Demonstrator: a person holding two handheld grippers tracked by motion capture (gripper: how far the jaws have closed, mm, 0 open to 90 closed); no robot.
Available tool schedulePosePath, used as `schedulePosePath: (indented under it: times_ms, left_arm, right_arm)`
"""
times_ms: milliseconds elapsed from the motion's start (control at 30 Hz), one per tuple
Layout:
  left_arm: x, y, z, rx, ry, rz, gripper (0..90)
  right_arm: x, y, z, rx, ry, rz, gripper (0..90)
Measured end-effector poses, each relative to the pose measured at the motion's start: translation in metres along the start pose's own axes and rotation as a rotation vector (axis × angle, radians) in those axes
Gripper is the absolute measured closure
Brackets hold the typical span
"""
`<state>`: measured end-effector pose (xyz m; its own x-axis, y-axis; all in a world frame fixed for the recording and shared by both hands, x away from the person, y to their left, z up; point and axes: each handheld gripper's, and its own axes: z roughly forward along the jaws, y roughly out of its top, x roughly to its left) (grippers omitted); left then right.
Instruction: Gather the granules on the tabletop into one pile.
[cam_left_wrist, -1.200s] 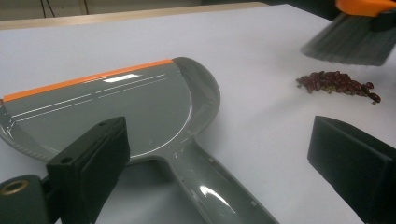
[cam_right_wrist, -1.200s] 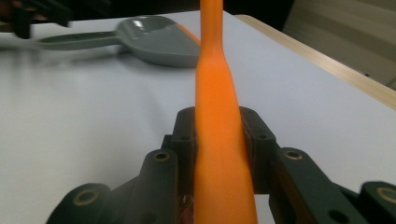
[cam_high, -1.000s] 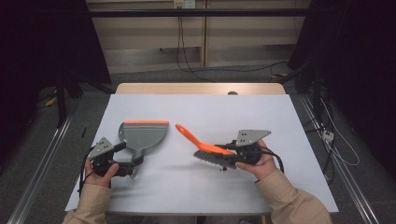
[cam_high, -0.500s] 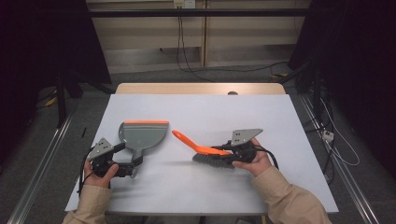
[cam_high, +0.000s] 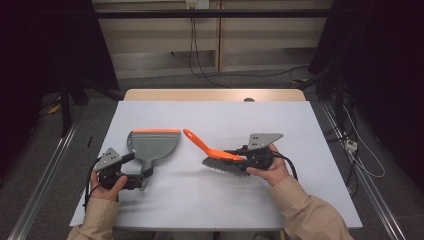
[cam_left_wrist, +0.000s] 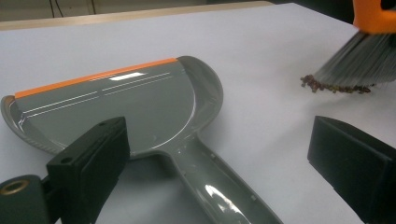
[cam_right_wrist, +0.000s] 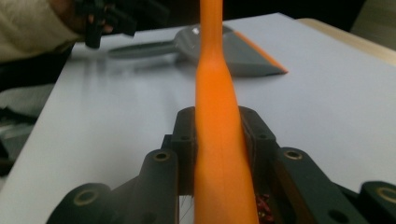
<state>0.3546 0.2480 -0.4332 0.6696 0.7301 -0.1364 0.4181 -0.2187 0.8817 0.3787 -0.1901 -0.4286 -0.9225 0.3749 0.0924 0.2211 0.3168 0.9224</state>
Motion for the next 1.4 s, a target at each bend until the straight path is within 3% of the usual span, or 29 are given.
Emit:
schedulePosePath:
  times_ms: [100,200,267,333,400,567,700,767,867,1033,1100,1400]
  left_arm:
    - [0.0,0.001,0.001,-0.004,-0.007,-0.001,5.5]
    - [0.0,0.001,0.002,-0.006,-0.021,0.001,5.6]
    - [0.0,0.001,0.002,-0.009,-0.032,0.001,5.5]
    - [0.0,0.001,0.004,-0.015,-0.038,-0.005,5.6]
    - [0.001,0.001,0.006,-0.012,-0.045,-0.009,5.6]
    - [0.001,0.002,0.007,-0.018,-0.049,-0.003,5.6]
    - [-0.001,0.003,0.006,-0.014,-0.045,0.006,5.6]
    - [-0.002,0.003,0.006,-0.016,-0.042,0.007,5.6]
    - [-0.006,0.004,0.004,-0.013,-0.038,0.014,5.6]
    - [-0.008,0.004,0.004,-0.009,-0.03,0.022,5.6]
    - [-0.008,0.004,0.004,-0.008,-0.03,0.02,5.6]
    - [-0.007,0.004,0.005,-0.004,-0.031,0.02,5.6]
  right_arm:
    - [0.006,0.006,-0.009,-0.028,-0.077,0.019,71.4]
    - [0.009,0.007,-0.02,-0.04,-0.194,0.048,71.4]
    - [0.008,0.003,-0.028,-0.057,-0.252,0.099,71.4]
    - [0.007,-0.002,-0.036,-0.034,-0.357,0.116,71.4]
    - [0.005,-0.009,-0.041,-0.032,-0.425,0.154,71.4]
    - [0.005,-0.025,-0.051,-0.018,-0.535,0.219,71.3]
    - [0.009,-0.033,-0.049,0.01,-0.59,0.228,71.4]
    - [0.013,-0.036,-0.044,0.036,-0.623,0.21,71.4]
    - [0.02,-0.035,-0.037,0.023,-0.654,0.212,71.4]
    - [0.029,-0.033,-0.022,-0.008,-0.665,0.233,71.4]
    - [0.031,-0.031,-0.017,-0.003,-0.691,0.212,71.4]
    - [0.031,-0.027,0.005,-0.034,-0.725,0.209,71.4]
